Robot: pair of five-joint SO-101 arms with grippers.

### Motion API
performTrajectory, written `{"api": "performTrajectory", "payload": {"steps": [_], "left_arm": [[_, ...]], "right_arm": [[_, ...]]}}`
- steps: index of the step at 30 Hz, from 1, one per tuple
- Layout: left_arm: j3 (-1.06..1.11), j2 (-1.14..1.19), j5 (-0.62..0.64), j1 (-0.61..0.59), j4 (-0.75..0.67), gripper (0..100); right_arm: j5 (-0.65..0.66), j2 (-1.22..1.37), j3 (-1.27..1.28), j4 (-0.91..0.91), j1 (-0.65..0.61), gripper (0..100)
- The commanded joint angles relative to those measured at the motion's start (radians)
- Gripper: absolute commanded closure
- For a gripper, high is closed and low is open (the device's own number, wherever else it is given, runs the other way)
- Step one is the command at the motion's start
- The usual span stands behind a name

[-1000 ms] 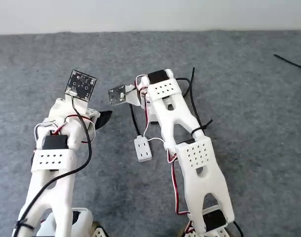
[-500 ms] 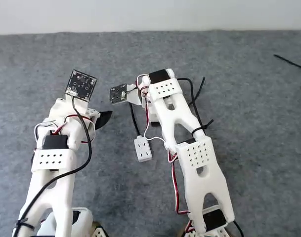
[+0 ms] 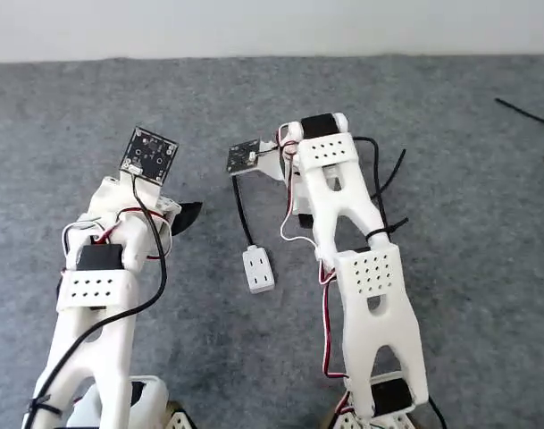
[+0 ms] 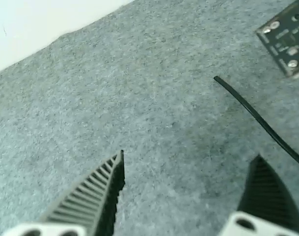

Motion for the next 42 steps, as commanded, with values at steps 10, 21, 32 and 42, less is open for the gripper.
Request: {"api": "performTrajectory", "payload": {"steps": [10, 21, 32, 42], "left_arm": [[-0.004, -0.002, -0.011, 0.003, -0.029, 63], [-0.002, 0.0, -0.011, 0.008, -0.029, 63], [-0.001, 0.0, -0.011, 0.008, -0.029, 63], [0.021, 0.0, -0.037, 0.011, -0.051, 63]], "right_arm": [[0.021, 0.038, -0.044, 0.039, -0.007, 94.6], [0.02, 0.044, -0.046, 0.041, 0.015, 72.8], [0.018, -0.005, -0.046, 0.044, 0.033, 71.3], [-0.002, -0.056, -0.054, 0.041, 0.041, 71.3]]}}
